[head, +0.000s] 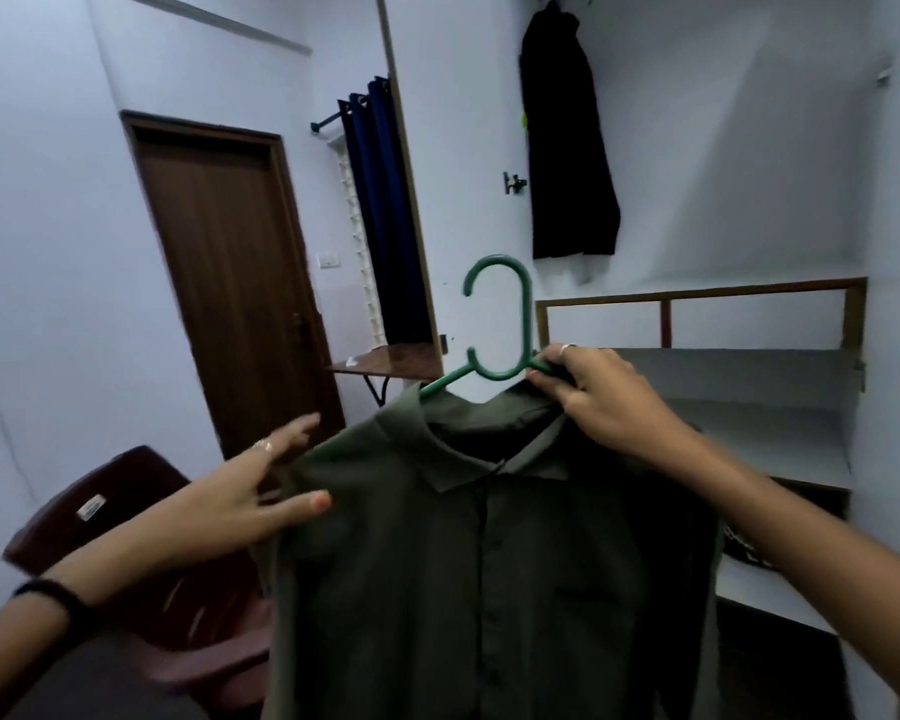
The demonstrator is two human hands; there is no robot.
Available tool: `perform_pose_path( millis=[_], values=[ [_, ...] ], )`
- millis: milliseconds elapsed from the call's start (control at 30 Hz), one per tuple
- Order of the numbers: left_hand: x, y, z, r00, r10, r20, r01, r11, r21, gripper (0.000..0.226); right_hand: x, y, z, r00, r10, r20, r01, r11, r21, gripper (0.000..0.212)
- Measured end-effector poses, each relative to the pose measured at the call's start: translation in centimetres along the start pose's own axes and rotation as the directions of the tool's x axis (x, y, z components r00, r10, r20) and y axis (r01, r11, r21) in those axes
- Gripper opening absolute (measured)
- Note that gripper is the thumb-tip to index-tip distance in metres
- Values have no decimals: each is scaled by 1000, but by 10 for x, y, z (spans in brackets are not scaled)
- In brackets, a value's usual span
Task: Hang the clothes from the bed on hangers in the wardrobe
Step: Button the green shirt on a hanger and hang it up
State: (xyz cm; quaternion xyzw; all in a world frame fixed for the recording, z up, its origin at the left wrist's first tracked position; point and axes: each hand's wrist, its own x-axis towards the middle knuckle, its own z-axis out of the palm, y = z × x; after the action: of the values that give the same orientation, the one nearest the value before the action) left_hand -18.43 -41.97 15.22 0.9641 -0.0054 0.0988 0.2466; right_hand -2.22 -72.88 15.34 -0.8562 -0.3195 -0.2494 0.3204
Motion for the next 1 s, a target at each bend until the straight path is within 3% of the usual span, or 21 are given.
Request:
perform_pose_path(
  millis=[67,133,233,300,367,467,533,600,700,800,933,1000],
  values=[
    [44,64,-7,977,186,-109,-180,982,61,84,20,-5,-24,997,-72,2,72,997,-4,15],
    [81,121,-17,930,344,-130,-325,934,147,68,45,-14,-51,991,-133,2,133,991,-20,13],
    [128,170,-44,938,318,-139,-305,946,108,31,86,-27,-93,985,-154,-80,154,988,-7,13],
    [145,186,-71,957,259,-129,-263,965,-20,24,113,-38,-118,981,-120,-154,133,988,81,12],
    [152,196,-98,961,255,-112,-268,956,-123,24,137,-51,-139,984,-117,-136,138,978,155,15],
    [154,204,-125,953,288,-92,-301,931,-207,27,167,-65,-176,977,-122,174,97,984,147,24],
    [157,200,-130,945,302,-123,-322,922,-214,26,174,-68,-195,911,-120,395,40,978,203,26],
    [162,199,-134,940,306,-151,-333,921,-201,25,176,-70,-200,887,-112,448,-31,953,301,20],
    [174,205,-141,936,329,-127,-348,917,-193,27,180,-70,-188,949,-17,314,-126,893,431,19],
    [197,210,-144,929,365,-54,-369,922,-119,31,189,-59,-176,997,49,52,-62,954,294,19],
    [235,217,-138,906,380,-185,-392,920,-32,35,183,-45,-153,942,-12,-335,64,988,144,19],
    [261,222,-135,878,409,-248,-410,911,51,34,186,-30,-140,910,-67,-408,95,994,50,21]
  ],
)
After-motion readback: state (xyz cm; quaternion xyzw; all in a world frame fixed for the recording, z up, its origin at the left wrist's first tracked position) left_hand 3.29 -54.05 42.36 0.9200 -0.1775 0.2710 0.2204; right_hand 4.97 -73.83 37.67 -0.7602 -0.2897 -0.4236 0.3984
